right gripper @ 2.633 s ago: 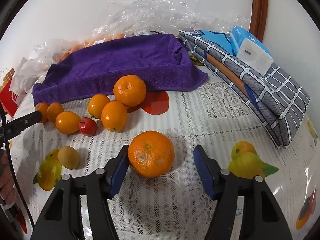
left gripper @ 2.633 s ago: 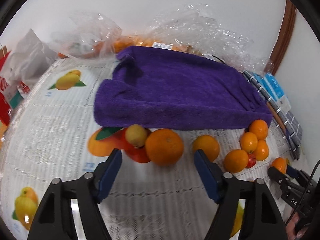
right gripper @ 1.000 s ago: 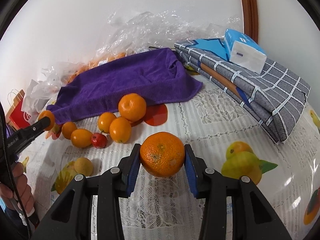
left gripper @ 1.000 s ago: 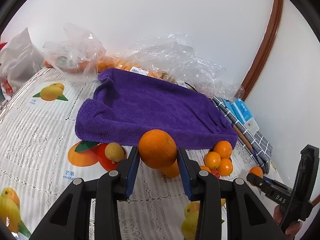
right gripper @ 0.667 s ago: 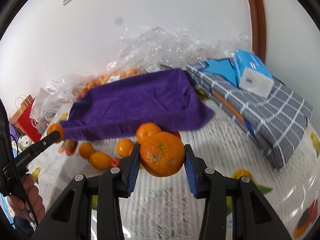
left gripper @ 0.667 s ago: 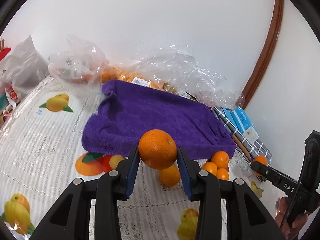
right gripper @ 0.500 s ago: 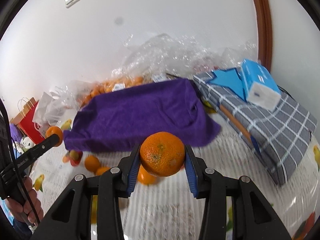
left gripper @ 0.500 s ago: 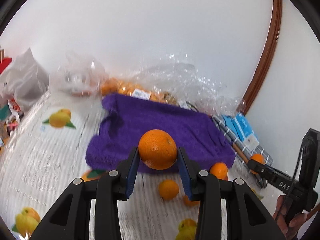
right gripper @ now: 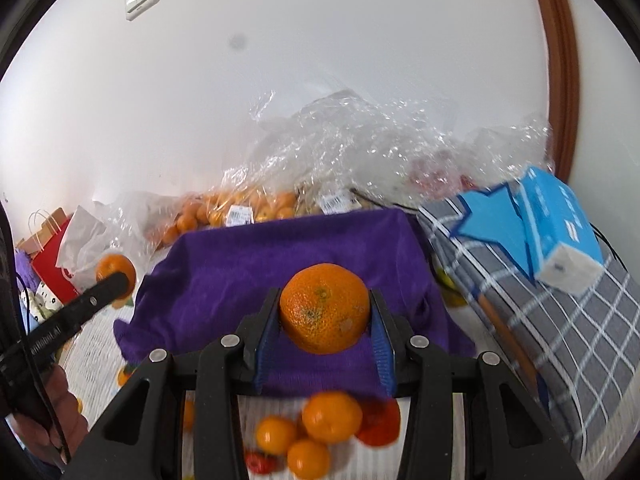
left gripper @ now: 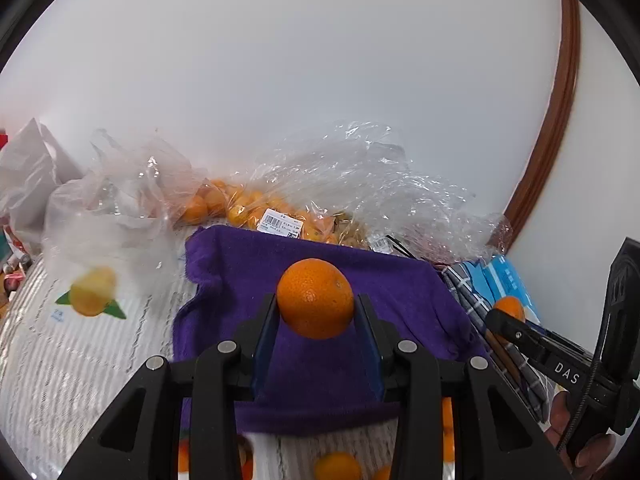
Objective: Organize fruits
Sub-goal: 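Lift both held oranges and carry them over the purple towel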
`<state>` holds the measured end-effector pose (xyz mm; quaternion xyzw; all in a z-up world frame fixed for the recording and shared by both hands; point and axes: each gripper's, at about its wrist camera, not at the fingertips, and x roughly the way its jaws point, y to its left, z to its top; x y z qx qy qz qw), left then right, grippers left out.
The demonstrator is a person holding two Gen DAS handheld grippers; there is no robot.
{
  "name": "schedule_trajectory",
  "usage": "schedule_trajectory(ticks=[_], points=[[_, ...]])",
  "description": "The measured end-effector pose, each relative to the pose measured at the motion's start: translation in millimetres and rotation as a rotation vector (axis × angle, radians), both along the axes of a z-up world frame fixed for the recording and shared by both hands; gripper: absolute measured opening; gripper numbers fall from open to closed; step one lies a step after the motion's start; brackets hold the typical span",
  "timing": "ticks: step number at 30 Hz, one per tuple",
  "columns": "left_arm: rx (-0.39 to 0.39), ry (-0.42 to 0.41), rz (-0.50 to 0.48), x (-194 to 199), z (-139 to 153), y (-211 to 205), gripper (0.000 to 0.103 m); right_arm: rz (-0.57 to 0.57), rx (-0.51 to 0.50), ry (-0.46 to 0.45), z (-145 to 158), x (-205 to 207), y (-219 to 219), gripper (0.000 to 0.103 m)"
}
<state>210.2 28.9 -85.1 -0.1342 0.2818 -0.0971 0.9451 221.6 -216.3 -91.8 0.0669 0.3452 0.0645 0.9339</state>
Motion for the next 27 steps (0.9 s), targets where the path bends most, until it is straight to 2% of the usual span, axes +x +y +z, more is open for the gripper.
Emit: schedule_trajectory(ticks=[4,10,14,19,24,27], points=[[0.004,0.001,0.014,14.2,-10.6,-1.6,0.037,-0.005,0.002,0.008,-9.8,18.1,1.1,0.042],[0.007,0.071,0.021,26.2,-35.3,-0.6,0.037,-0.019,0.005,0.081,-39.2,32.7,-4.8,0.042],[0.022,0.093,0.013,28.2,-42.9,-1.0,0.037,-0.021,-0.01,0.112,-51.9,38.4,-6.1,0.042],[0.007,0.131,-0.012,33.2,-54.1,-3.4,0.036,-0.019,0.004,0.163,-68.3,44.8,-7.7,0.042],[0.0,0.146,-0.015,35.6,-59.1,-3.0,0.037,-0.007,-0.029,0.181,-77.5,46.9,-3.8,0.042],[0.02,0.154,-0.018,36.9,-61.0,-6.4,0.037,0.0,-0.018,0.201,-82.8,48.4,-4.1,0.042]])
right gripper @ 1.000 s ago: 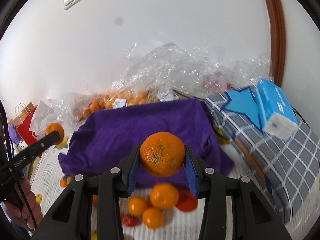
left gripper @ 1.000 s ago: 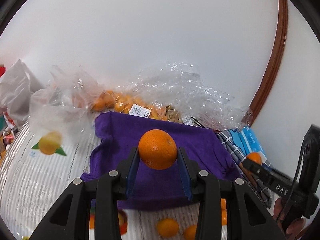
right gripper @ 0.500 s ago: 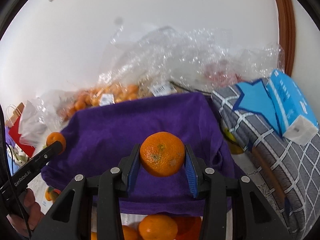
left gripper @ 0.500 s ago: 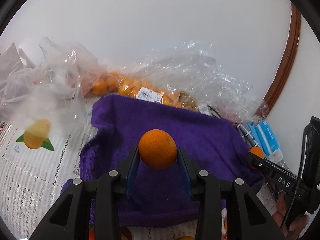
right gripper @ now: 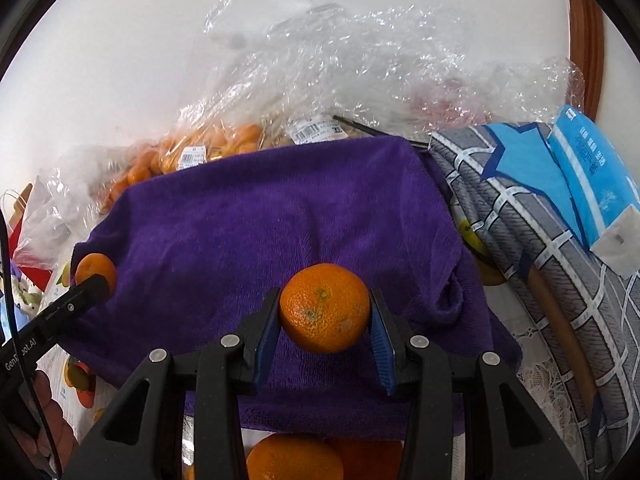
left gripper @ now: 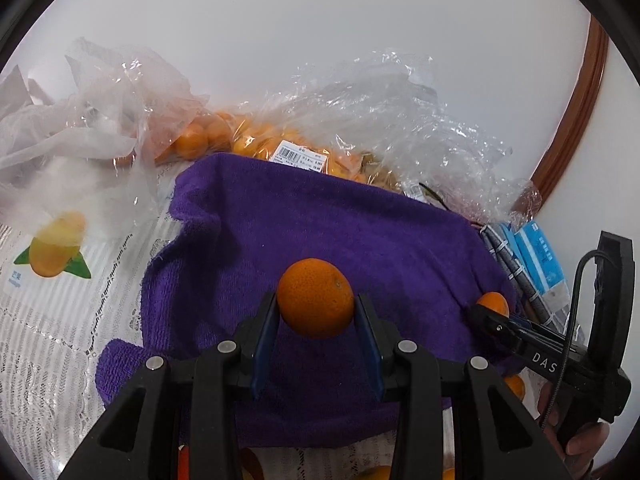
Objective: Organize fruits
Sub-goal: 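Lift both held oranges and carry them over the purple towel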
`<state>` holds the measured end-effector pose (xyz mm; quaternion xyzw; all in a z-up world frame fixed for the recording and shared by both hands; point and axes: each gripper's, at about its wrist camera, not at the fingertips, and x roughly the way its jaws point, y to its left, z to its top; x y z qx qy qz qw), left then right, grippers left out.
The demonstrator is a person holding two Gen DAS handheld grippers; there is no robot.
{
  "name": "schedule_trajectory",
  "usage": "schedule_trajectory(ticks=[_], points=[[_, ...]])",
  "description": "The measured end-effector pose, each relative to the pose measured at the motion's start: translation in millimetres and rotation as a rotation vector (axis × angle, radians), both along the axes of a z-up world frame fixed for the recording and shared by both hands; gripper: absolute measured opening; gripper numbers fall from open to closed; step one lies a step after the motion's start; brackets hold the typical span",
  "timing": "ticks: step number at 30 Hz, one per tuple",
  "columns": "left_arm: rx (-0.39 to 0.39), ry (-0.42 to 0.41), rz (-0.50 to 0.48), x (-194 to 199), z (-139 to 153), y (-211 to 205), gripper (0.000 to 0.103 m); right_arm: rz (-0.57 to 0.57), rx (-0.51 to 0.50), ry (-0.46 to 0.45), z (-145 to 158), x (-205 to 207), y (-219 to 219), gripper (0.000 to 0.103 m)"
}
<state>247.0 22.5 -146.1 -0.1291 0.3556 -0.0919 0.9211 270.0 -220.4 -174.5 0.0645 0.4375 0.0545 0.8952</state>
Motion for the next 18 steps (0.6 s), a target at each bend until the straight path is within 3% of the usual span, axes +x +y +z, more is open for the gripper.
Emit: schedule_trajectory(ticks=[14,18], points=[[0.067,0.024,-0.014,3.2,-6.6,-9.3,0.037,0.019,-0.011,0.011,-4.4,1.4,5.0,0.043],[0.069,0.029,-0.02,3.9,-6.8,-10.0,0.037,0.027,-0.015,0.002,-0.4,-1.9,6.5,0.049]])
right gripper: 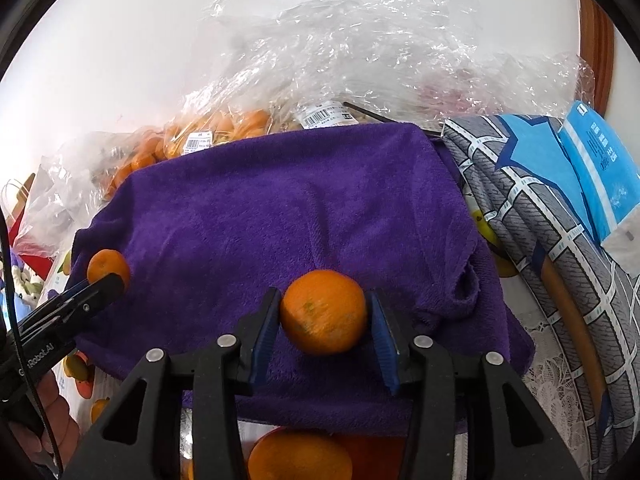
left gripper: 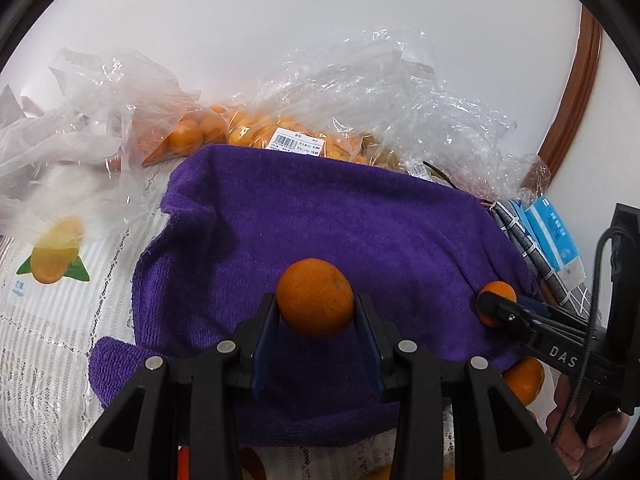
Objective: Organize fruits
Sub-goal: 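Lift both held oranges and carry them over the purple towel, then open both tools to drop the oranges onto the purple towel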
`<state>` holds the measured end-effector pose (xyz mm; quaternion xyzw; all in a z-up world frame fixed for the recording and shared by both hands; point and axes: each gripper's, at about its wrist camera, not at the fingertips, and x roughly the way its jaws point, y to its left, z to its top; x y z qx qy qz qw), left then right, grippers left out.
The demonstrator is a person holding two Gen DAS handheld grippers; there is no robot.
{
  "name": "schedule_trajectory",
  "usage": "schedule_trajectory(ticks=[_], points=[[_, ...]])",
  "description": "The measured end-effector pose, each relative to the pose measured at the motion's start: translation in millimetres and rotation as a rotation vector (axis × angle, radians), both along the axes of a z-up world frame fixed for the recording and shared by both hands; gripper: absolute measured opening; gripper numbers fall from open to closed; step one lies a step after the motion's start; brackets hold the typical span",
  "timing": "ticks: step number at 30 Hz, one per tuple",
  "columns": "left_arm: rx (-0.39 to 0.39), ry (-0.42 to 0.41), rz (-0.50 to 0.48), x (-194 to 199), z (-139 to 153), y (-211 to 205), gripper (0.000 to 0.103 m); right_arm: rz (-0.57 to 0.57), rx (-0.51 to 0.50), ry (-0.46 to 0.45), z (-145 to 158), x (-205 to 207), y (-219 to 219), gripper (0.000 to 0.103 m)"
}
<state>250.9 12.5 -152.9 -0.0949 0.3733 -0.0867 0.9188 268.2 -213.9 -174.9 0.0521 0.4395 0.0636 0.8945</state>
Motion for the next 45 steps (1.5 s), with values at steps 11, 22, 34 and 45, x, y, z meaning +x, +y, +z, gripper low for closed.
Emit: schedule_trajectory(ticks=[11,22,34,45], points=[[-0.034,-0.064,-0.007,-9.6,10.3,0.0,0.06,-0.039,0.021,-0.11,33.0,-22.5,-5.0,0.078],[-0.115,-0.153,0.025,-29.8,40.3,14.4,0.06,-0.096,-0.127,-0.069,78.9,-76.5,2.8,0.093],[-0.01,-0.139,-0.013,-83.4,68.7,14.4,0.06,-0.127,-0.064,-0.092,102.9,-146.1,-1.1,0.093],[0.023,-0.053,0.049,-134.4,38.3,39.2,0.06,-0.08,-0.079,-0.033,69.7,-176.9,5.6,0.093]])
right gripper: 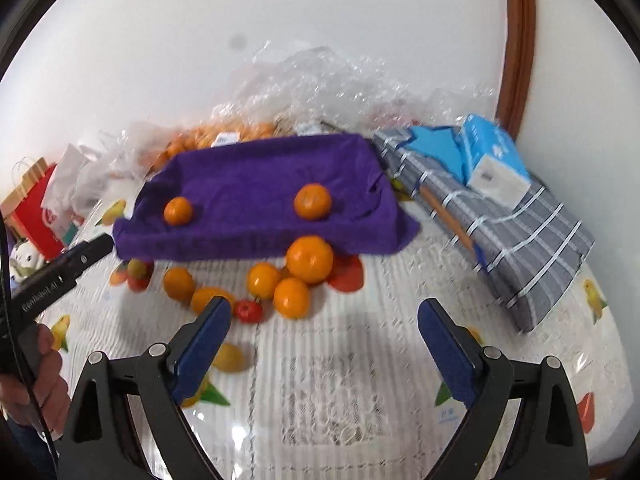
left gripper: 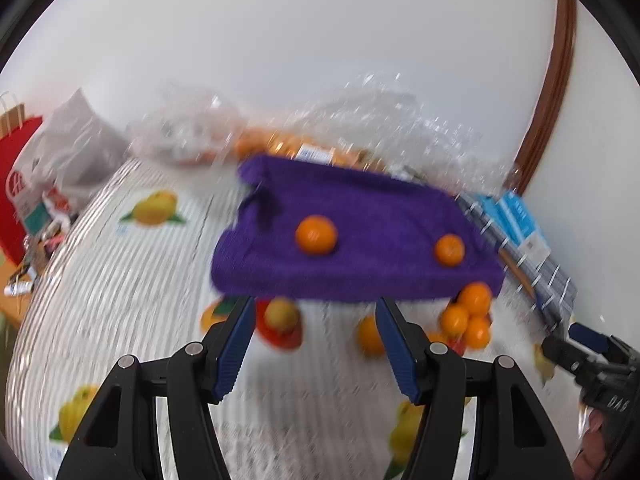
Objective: Organize fruits
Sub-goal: 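Open both tools to drop the oranges onto the purple towel, then close the right tool on a large orange while the left tool grasps a small yellow-green fruit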
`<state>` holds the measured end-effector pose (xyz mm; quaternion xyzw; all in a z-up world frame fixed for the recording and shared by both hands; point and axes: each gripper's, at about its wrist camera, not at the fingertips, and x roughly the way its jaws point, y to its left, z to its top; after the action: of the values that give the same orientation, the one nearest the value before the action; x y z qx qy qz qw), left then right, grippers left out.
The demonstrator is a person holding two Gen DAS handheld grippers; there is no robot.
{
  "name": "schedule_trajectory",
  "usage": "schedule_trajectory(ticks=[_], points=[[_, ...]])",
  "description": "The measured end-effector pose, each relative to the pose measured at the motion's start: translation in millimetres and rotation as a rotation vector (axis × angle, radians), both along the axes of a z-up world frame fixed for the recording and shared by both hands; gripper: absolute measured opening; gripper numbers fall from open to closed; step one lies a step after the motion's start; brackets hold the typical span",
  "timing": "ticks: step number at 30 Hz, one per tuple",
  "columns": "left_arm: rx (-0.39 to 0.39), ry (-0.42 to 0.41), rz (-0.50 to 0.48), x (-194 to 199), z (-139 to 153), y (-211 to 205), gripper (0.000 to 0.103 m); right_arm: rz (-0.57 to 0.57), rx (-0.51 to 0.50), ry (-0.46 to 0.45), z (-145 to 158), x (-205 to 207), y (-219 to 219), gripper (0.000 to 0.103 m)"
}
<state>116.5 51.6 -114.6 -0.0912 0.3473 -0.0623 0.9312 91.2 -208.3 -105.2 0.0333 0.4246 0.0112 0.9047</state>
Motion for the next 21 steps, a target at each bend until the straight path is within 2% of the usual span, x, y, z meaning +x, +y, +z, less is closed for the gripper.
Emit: schedule_trajectory(ticks=[5,9,11,14,16,18,21], points=[[0.02,0.039,0.026,-13.1,-19.5,9.2,0.06,0.008,0.02,0.007,-13.7,-8.4,-4.2,0.093],[-0.017,0.033,0.026,-21.7,-34.1,18.7,0.06,-0.023,0.017,-0.049,-21.4,-12.4,-9.3,0.092],[-0.04,0.041,0.02,-22.5,-39.6,21.3,0.06,-0.01,0.045,-0.044,-24.5,-8.7,-11.6,0.086],[-0.12,0.05,0.014,-22.8,-43.3,30.5,0.06,0.021,0.096,-0.029,-31.9,0.2,-11.8,0.075],[-0.134,0.05,0.033,-23.9,-45.2,34.2,0.06,0.047,0.103,-0.018,-39.0,8.2,-7.2,0.066],[-0.137,0.055,0.03,-23.0,-45.9,33.2,0.06,0.067,0.114,-0.005,-46.3,16.2,-2.9,0.065],[-0.132,0.06,0.011,-21.4,-46.4,29.8,0.06,0.082,0.136,0.025,-57.1,28.1,2.0,0.056]])
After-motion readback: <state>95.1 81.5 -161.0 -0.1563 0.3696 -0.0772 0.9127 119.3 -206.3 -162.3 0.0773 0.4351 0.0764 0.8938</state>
